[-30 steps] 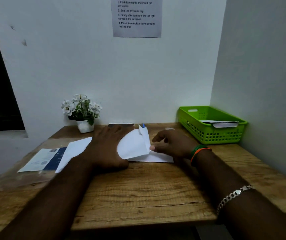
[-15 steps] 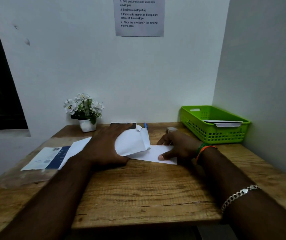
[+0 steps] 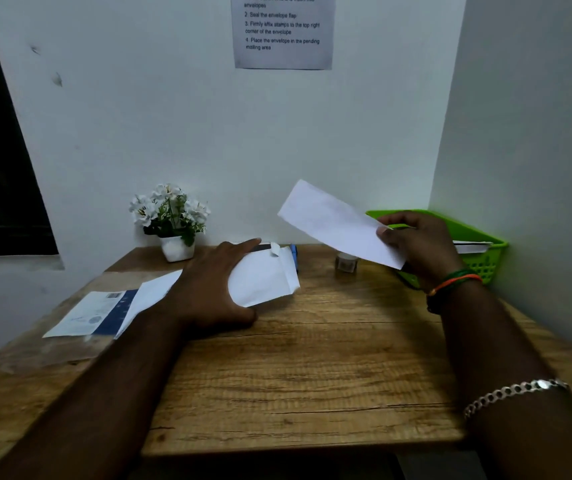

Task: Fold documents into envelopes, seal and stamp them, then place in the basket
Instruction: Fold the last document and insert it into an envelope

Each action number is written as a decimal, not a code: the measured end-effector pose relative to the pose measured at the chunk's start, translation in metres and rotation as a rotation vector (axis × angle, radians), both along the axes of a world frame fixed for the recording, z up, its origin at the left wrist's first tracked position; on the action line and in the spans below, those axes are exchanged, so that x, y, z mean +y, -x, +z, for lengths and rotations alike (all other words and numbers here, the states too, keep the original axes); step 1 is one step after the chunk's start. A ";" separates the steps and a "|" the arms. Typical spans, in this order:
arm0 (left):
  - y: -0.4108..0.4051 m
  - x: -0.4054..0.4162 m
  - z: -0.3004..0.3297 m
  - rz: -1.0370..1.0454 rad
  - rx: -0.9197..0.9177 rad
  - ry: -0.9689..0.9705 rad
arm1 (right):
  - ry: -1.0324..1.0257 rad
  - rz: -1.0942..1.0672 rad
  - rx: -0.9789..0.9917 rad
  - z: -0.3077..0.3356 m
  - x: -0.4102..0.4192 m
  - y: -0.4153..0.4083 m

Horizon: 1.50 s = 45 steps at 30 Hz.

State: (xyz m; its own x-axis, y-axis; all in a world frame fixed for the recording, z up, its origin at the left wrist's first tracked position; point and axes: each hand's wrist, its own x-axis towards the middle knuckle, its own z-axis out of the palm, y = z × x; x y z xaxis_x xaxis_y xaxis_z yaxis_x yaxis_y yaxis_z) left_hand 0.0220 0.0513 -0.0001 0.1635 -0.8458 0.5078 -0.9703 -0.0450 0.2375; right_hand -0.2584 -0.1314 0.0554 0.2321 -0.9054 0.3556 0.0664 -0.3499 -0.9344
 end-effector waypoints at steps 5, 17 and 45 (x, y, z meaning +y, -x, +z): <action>-0.002 0.001 0.003 0.023 0.009 0.018 | -0.133 0.177 -0.074 0.007 0.004 0.011; -0.008 0.002 0.007 0.063 -0.046 0.005 | -0.039 0.242 0.246 -0.001 -0.002 0.020; 0.008 -0.002 0.005 -0.006 -0.173 -0.095 | 0.102 0.171 0.290 0.006 -0.013 0.022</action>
